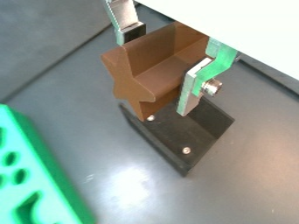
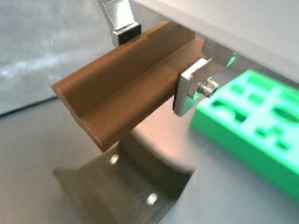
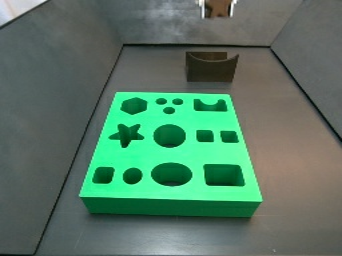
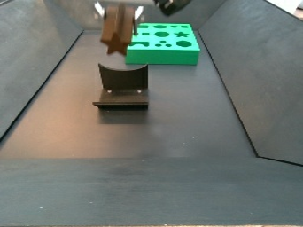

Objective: Pick up the star object. Move up. Place the star object on the fixture. Regrasp the star object. Move to above the board. Insert the star object.
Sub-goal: Place the star object on the fixture.

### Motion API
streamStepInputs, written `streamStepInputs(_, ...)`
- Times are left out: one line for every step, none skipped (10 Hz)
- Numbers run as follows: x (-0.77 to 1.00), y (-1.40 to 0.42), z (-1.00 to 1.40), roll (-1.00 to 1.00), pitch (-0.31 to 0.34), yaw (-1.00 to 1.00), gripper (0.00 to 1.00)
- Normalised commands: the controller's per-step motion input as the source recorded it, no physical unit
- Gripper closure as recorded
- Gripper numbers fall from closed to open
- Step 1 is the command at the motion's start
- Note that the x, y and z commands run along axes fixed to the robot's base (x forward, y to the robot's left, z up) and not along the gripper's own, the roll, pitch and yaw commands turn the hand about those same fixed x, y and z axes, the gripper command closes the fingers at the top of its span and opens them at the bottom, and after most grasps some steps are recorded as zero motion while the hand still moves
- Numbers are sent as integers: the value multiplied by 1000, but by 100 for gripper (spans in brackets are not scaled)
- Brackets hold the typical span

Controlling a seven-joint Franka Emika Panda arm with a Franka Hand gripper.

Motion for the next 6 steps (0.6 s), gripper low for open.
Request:
streamStepInputs(21,36,184,-1000,80,-47,100)
streamStepInputs(38,35,60,-1000,84,-55,100)
streamStepInputs(68,41,7,-1000,104,-85,100)
streamStepInputs(72,46,4,-923,113,-91,100)
streamStepInputs(81,45,-16,-693,95,-99,100)
streamStepInputs(78,45,-14,-521,81,-104,100)
